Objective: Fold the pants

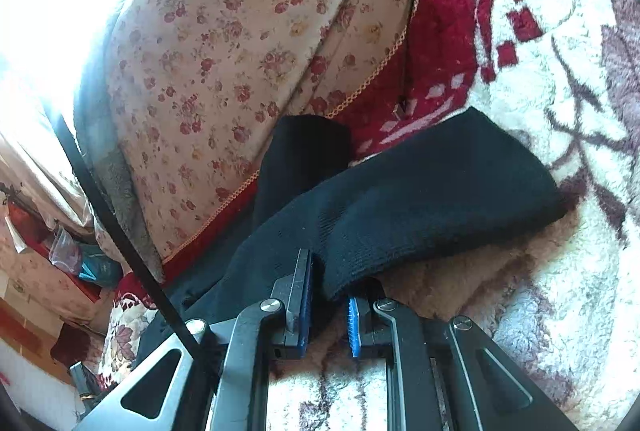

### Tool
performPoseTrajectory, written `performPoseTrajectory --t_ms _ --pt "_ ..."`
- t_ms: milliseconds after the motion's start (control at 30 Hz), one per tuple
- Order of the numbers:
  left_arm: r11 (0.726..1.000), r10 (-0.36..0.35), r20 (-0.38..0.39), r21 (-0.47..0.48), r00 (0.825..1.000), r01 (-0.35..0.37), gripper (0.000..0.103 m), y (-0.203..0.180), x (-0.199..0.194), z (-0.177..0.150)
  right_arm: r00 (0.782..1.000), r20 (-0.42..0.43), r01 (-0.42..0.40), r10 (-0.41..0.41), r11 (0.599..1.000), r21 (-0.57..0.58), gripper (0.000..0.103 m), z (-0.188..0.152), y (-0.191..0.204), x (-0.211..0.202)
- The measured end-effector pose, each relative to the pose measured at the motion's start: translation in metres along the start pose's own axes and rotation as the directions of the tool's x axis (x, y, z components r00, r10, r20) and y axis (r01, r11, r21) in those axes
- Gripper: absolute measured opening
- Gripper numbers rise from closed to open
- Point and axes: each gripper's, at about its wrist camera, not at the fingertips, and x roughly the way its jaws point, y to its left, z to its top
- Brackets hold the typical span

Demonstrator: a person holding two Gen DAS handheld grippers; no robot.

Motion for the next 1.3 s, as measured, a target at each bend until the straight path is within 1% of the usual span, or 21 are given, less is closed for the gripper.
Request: performPoseTrajectory --t_ms 33,67,100,133,167,233,367,500,667,800,900,933,1067,1100,1133,1167,1200,1267,1300 --pt "0.999 -0.001 0.006 -0.039 1.000 0.001 0.058 0.003 0.003 0.005 1.000 -0.004 0.000 0.000 1.000 -0.003 0.014 0.001 0.000 0.002" --pt "0.998 0.013 0.007 -0.059 1.000 -0.013 0.049 0.004 0.005 0.008 1.000 -0.009 0.002 -0.002 1.000 -0.007 0.014 0.001 0.000 0.004" --pt "0.998 0.030 0.001 -0.060 1.000 -0.030 0.024 0.005 0.006 0.011 1.000 -0.012 0.006 -0.007 1.000 -0.011 0.014 0.001 0.001 0.007" --pt "0.998 0.028 -0.016 -0.058 0.999 -0.029 0.019 0.006 0.009 0.014 1.000 -0.017 0.008 -0.009 1.000 -0.011 0.014 0.002 0.001 0.009" --pt "0.998 0.008 -0.027 -0.068 1.000 -0.010 0.016 0.008 0.010 0.016 1.000 -0.018 0.010 -0.010 1.000 -0.010 0.014 0.002 0.001 0.010" --pt "0.998 -0.001 -0.033 -0.070 0.999 -0.002 0.013 0.009 0.009 0.017 1.000 -0.017 0.012 -0.012 1.000 -0.017 0.014 0.002 0.002 0.010" --pt "0.999 0.001 -0.024 -0.044 1.000 -0.002 0.011 0.004 0.002 0.015 1.000 -0.012 0.019 -0.019 0.999 -0.026 0.010 0.003 0.003 0.009" --pt "1.000 -0.015 -0.015 -0.022 1.000 0.015 0.011 0.001 -0.011 0.016 1.000 0.001 0.024 -0.024 0.998 -0.058 0.007 0.004 0.010 0.002" --pt "0.999 -0.034 -0.003 0.020 0.999 0.034 0.011 0.002 -0.032 0.015 1.000 0.008 0.019 -0.018 0.990 -0.138 0.006 0.001 0.031 -0.019" --pt "0.999 -0.045 -0.005 0.011 0.999 0.045 0.011 0.013 -0.045 0.013 1.000 0.005 0.001 -0.001 0.986 -0.164 0.006 -0.011 0.043 -0.037" --pt "0.999 -0.041 0.006 0.007 0.999 0.041 0.011 0.025 -0.058 0.012 1.000 -0.015 -0.018 0.016 0.986 -0.164 0.006 -0.026 0.047 -0.048" --pt "0.998 -0.063 0.017 0.021 0.998 0.062 0.011 0.030 -0.063 0.011 0.999 -0.026 -0.026 0.022 0.986 -0.163 0.006 -0.032 0.048 -0.051" --pt "0.999 -0.046 0.021 0.024 0.999 0.046 0.011 0.052 -0.076 0.008 0.997 -0.072 -0.045 0.033 0.984 -0.170 0.006 -0.057 0.051 -0.061" --pt "0.999 -0.039 0.021 0.024 0.999 0.038 0.011 0.057 -0.078 0.007 0.996 -0.082 -0.051 0.038 0.984 -0.168 0.006 -0.062 0.050 -0.062" --pt "1.000 -0.018 0.032 0.025 0.999 0.017 0.008 0.062 -0.080 0.005 0.995 -0.096 -0.052 0.036 0.985 -0.166 0.006 -0.068 0.050 -0.063" --pt "0.999 0.021 0.055 0.031 0.998 -0.023 0.008 0.067 -0.082 0.004 0.993 -0.113 -0.052 0.033 0.986 -0.162 0.006 -0.074 0.049 -0.063" --pt "0.999 0.038 0.066 0.033 0.997 -0.040 0.008 0.072 -0.083 0.003 0.991 -0.130 -0.051 0.030 0.986 -0.157 0.006 -0.081 0.047 -0.062" --pt "1.000 0.000 0.048 0.003 0.999 0.000 0.008 0.085 -0.080 0.003 0.988 -0.151 -0.041 0.017 0.986 -0.160 0.006 -0.089 0.045 -0.061" --pt "1.000 -0.003 0.047 0.000 0.999 0.003 0.008 0.087 -0.079 0.002 0.987 -0.160 -0.026 0.001 0.988 -0.152 0.006 -0.094 0.041 -0.060"
